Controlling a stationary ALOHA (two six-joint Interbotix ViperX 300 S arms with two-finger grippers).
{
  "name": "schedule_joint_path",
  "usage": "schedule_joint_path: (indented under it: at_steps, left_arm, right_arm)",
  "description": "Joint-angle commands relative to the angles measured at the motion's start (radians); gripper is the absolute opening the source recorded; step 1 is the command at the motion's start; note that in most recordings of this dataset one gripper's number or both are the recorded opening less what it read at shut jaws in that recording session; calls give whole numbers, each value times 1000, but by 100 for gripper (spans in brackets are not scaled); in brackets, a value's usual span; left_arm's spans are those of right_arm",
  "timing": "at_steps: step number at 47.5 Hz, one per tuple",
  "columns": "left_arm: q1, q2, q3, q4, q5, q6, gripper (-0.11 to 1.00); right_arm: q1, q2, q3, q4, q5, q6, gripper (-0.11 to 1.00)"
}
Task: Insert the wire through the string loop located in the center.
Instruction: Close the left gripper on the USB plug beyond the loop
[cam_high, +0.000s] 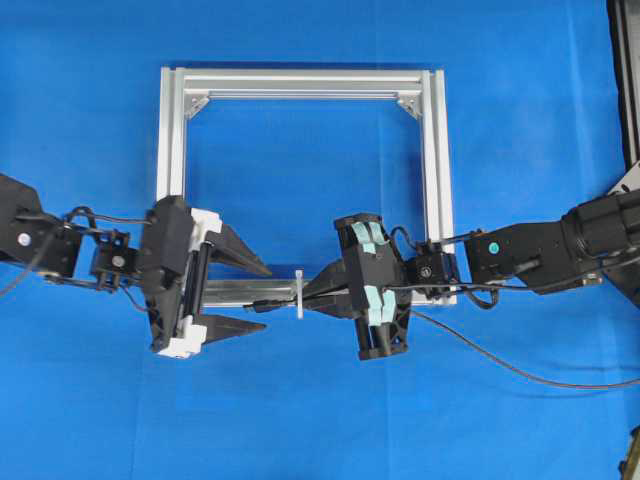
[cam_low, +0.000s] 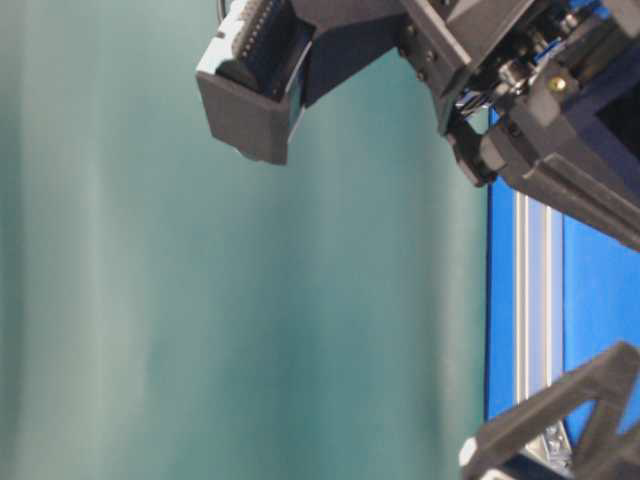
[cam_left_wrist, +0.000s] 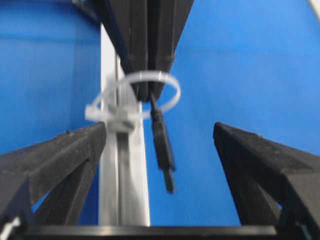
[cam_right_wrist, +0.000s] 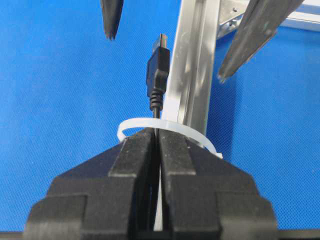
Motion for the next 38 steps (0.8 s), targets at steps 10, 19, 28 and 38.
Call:
schedule_joint_path:
  at_steps: [10, 19, 28, 38]
  left_arm:
    - [-3, 32, -61, 0, 77, -8, 91]
    - [-3, 32, -58, 0, 77, -8, 91]
    - [-3, 32, -61, 0, 77, -8, 91]
    - [-3, 32, -63, 0, 77, -8, 90]
  right_arm:
    - [2, -15, -12, 2, -6, -2, -3]
    - [2, -15, -12, 2, -6, -2, -3]
    - [2, -14, -12, 2, -6, -2, -3]
    - [2, -14, -12, 2, -6, -2, -3]
